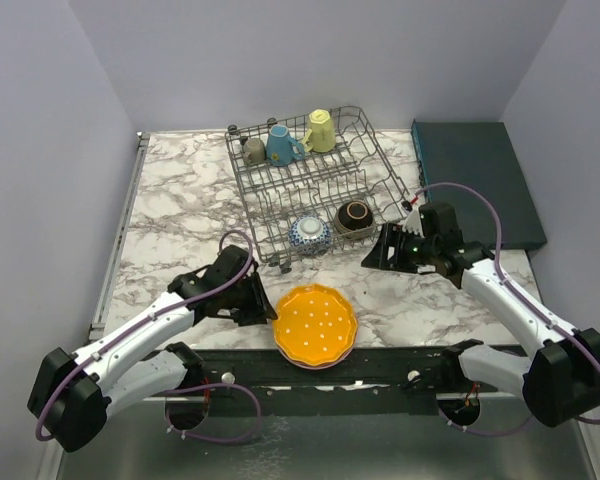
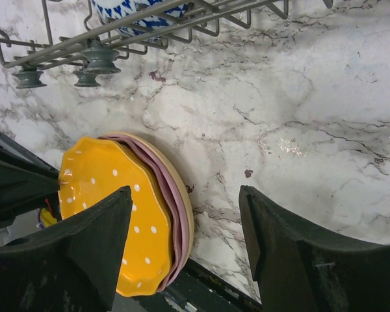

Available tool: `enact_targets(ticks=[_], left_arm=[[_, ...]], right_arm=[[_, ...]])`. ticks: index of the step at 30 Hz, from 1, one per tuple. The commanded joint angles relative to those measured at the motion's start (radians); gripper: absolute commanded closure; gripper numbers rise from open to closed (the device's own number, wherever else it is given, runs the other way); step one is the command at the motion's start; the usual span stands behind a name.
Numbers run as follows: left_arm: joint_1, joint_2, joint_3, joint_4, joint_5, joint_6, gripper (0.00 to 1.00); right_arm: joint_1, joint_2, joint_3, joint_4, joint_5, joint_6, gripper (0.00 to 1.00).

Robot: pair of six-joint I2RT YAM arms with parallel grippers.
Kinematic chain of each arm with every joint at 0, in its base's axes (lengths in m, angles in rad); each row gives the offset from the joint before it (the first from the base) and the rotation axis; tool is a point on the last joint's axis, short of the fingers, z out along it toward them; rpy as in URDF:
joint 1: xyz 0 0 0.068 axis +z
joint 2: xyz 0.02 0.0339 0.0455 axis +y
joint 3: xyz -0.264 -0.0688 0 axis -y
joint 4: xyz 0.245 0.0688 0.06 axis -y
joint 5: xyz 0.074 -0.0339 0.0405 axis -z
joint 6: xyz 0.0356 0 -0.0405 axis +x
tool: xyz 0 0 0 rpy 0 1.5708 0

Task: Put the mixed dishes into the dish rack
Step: Pick up the plate at the center of the board.

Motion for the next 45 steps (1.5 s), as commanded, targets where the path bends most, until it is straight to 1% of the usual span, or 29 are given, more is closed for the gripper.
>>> enact_targets(ticks=[1, 13, 20, 25, 29, 32, 35, 41, 45], left_arm=[[-0.03, -0.013, -0.03, -0.011, -0.092, -0.072, 0.62], [-0.058, 0.049, -0.025, 0.04, -0.07, -0.076, 0.62], [-0.077, 0.06, -0.005, 0.046, -0.085, -0.078, 0.63], [-0.088, 0.073, 0.004, 0.05, -0.087, -0.073, 0.71], [-0.092, 0.076, 0.007, 0.053, -0.084, -0.069, 0.8], [-0.094, 0.071, 0.015, 0.053, -0.083, -0.067, 0.88], [-0.094, 0.069, 0.039, 0.049, -0.083, -0.049, 1.0], [-0.094, 0.057, 0.082, 0.051, -0.076, -0.02, 1.0], [-0.094, 0.028, 0.103, 0.05, -0.085, -0.019, 1.0]], right_arm=[[0.005, 0.018, -0.017, 0.027, -0.043, 0.005, 0.27], [0.005, 0.029, -0.032, 0.04, -0.049, 0.014, 0.28], [0.008, 0.02, -0.052, 0.042, -0.044, 0.016, 0.28], [0.008, 0.017, -0.07, 0.053, -0.045, 0.023, 0.28], [0.008, 0.013, -0.076, 0.056, -0.048, 0.025, 0.28], [0.007, 0.008, -0.08, 0.054, -0.049, 0.025, 0.28], [0.008, 0.0, -0.075, 0.046, -0.057, 0.027, 0.28], [0.008, -0.013, -0.066, 0.021, -0.079, 0.018, 0.28], [0.008, -0.026, -0.08, 0.028, -0.136, 0.012, 0.28]])
